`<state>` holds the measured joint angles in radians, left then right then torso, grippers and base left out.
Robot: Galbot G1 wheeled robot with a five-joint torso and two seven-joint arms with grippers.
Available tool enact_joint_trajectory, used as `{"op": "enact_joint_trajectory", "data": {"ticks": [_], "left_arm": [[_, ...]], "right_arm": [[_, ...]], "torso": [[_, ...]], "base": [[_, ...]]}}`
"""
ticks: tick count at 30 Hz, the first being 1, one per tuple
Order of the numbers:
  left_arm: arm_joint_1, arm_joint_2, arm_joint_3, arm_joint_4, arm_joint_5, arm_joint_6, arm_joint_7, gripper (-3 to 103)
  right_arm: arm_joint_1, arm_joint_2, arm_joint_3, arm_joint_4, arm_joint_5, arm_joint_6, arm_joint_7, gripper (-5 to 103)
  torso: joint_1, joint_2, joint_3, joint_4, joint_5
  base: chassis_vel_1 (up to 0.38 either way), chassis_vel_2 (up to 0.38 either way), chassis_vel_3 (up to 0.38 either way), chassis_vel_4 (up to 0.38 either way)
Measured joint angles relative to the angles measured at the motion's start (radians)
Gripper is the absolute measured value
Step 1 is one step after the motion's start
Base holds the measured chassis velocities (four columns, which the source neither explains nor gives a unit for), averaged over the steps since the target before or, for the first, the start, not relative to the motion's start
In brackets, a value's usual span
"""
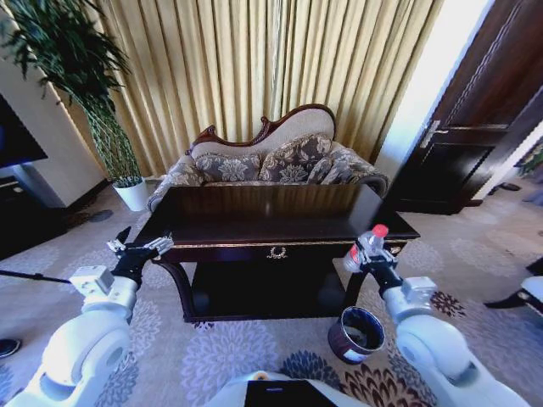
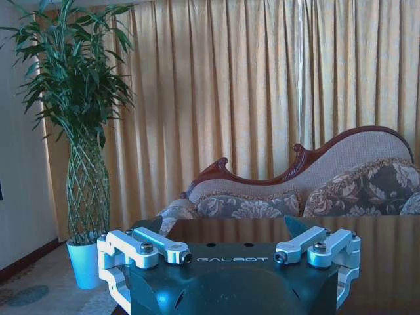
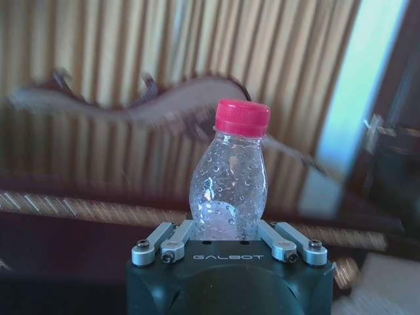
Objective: Move to the front of the table and place the trash on the table into the trash bin.
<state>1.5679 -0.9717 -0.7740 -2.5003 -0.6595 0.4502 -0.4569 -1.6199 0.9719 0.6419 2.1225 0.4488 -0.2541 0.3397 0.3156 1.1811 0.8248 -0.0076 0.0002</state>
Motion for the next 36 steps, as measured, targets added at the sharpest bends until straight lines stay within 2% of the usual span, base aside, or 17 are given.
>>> {"op": "enact_joint_trajectory", "data": {"ticks": [1, 4, 6, 9, 10, 16, 22, 33, 34, 35, 36], "left_arm": [[0.000, 0.000, 0.000, 0.000, 0.000, 0.000, 0.000, 100], [0.008, -0.002, -0.008, 0.000, 0.000, -0.001, 0.000, 100], [0.009, -0.002, -0.011, 0.000, 0.000, -0.002, 0.000, 100], [0.011, -0.004, -0.017, 0.000, 0.000, -0.004, 0.000, 100], [0.011, -0.004, -0.017, 0.000, 0.000, -0.004, 0.000, 100], [0.013, -0.003, -0.019, 0.000, 0.002, -0.020, -0.001, 100], [0.014, -0.007, -0.019, 0.000, 0.002, -0.021, -0.002, 100], [0.019, -0.004, -0.016, 0.000, 0.005, -0.023, -0.002, 100], [0.019, -0.004, -0.016, 0.000, 0.006, -0.024, -0.002, 100], [0.020, -0.003, -0.018, 0.000, 0.007, -0.025, -0.002, 100], [0.020, -0.003, -0.018, 0.000, 0.007, -0.025, -0.002, 100]], "right_arm": [[0.000, 0.000, 0.000, 0.000, 0.000, 0.000, 0.000, 25], [0.074, 0.027, -0.036, -0.177, -0.048, 0.028, -0.005, 25], [0.102, 0.034, -0.045, -0.233, -0.056, 0.032, -0.012, 25], [0.192, 0.050, -0.064, -0.412, -0.066, 0.043, -0.040, 25], [0.192, 0.050, -0.064, -0.412, -0.066, 0.043, -0.040, 25], [0.281, 0.055, -0.073, -0.657, -0.069, 0.062, -0.078, 25], [0.344, 0.057, -0.074, -0.901, -0.118, 0.107, -0.118, 25], [0.370, 0.105, -0.075, -1.009, -0.156, 0.131, -0.131, 25], [0.372, 0.111, -0.076, -1.016, -0.165, 0.131, -0.131, 22], [0.373, 0.114, -0.076, -1.017, -0.170, 0.131, -0.131, 28], [0.373, 0.114, -0.076, -1.017, -0.170, 0.131, -0.131, 28]], "torso": [[0.000, 0.000, 0.000, 0.0000, 0.0000], [0.000, 0.000, 0.000, 0.0001, 0.0001], [0.000, 0.000, 0.000, 0.0001, 0.0001], [0.000, 0.000, 0.000, 0.0004, -0.0001], [0.000, 0.000, 0.000, 0.0004, -0.0001], [0.000, 0.000, 0.000, 0.0002, -0.0001], [0.000, 0.000, 0.000, 0.0000, -0.0002], [0.000, 0.000, 0.000, 0.0002, -0.0002], [0.000, 0.000, 0.000, 0.0002, -0.0001], [0.000, 0.000, 0.000, 0.0001, -0.0002], [0.000, 0.000, 0.000, 0.0001, -0.0002]], "base": [[0.000, 0.000, 0.000, 0.000], [0.000, 0.000, 0.000, 0.000], [0.000, 0.000, 0.000, 0.000], [0.000, 0.000, 0.000, 0.000], [0.000, 0.000, 0.000, 0.000], [0.000, 0.000, 0.000, 0.000], [0.000, 0.000, 0.000, 0.000], [0.000, 0.000, 0.000, 0.000], [0.000, 0.000, 0.000, 0.000], [0.000, 0.000, 0.000, 0.000], [0.000, 0.000, 0.000, 0.000]]}}
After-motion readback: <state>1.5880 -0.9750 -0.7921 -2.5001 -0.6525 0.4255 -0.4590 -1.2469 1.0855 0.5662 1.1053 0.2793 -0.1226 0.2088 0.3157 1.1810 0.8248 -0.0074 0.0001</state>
